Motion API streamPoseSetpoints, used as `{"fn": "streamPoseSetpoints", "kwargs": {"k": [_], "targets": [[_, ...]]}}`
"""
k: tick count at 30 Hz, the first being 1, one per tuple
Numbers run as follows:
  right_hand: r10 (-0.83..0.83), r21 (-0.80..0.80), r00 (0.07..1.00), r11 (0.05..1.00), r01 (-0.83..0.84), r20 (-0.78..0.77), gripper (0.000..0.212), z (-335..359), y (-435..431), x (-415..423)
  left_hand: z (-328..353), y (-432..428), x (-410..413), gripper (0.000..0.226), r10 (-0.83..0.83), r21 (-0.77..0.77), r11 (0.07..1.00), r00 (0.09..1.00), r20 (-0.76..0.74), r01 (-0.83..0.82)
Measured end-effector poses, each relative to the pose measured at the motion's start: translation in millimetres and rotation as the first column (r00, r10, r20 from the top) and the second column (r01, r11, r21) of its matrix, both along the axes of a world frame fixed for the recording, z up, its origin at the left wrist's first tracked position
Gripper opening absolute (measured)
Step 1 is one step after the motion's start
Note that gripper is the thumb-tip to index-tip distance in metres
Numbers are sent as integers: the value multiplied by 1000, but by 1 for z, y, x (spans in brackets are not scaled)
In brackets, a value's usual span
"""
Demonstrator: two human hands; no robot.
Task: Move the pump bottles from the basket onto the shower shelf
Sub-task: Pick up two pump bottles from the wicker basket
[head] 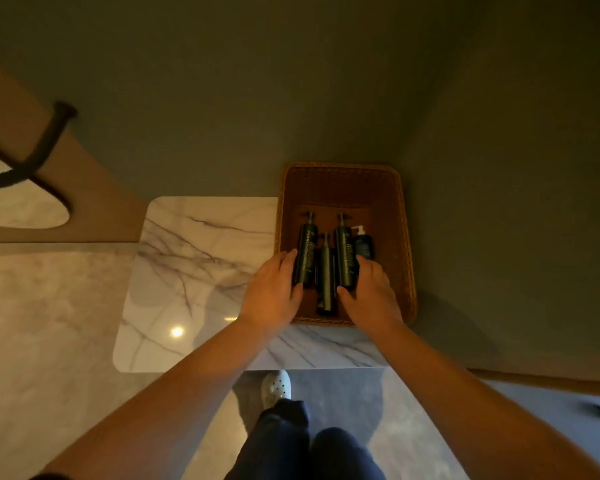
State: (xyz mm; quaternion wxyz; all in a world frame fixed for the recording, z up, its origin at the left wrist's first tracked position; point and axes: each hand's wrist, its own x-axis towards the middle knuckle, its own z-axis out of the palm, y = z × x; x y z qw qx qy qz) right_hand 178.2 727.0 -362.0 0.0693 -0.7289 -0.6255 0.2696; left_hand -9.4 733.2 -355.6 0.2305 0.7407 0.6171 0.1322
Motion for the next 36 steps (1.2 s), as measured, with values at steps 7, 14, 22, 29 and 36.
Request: {"fn": "streamPoseSetpoints", "kwargs": {"k": [7, 14, 22, 29, 36], "targets": [[-57, -63, 998, 997, 54, -37, 70, -57, 36, 2, -49, 45, 17, 59, -64, -85, 994, 998, 0, 64], [-82, -108, 993, 991, 73, -82, 70, -118, 76, 19, -111, 80, 42, 59, 20, -218, 976, 1000, 13, -16], [-148, -206, 964, 973, 102, -221, 69, -180, 103, 29, -185, 118, 57, 61, 133, -318, 941, 991, 25, -118], [-77, -228, 968, 974, 22, -237, 69, -224, 110, 18, -236, 135, 61, 68, 187, -360, 918, 982, 25, -165], [-76, -202, 977, 979, 34, -200, 70, -252, 109, 11, -268, 137, 67, 70, 199, -387, 908, 979, 52, -164]]}}
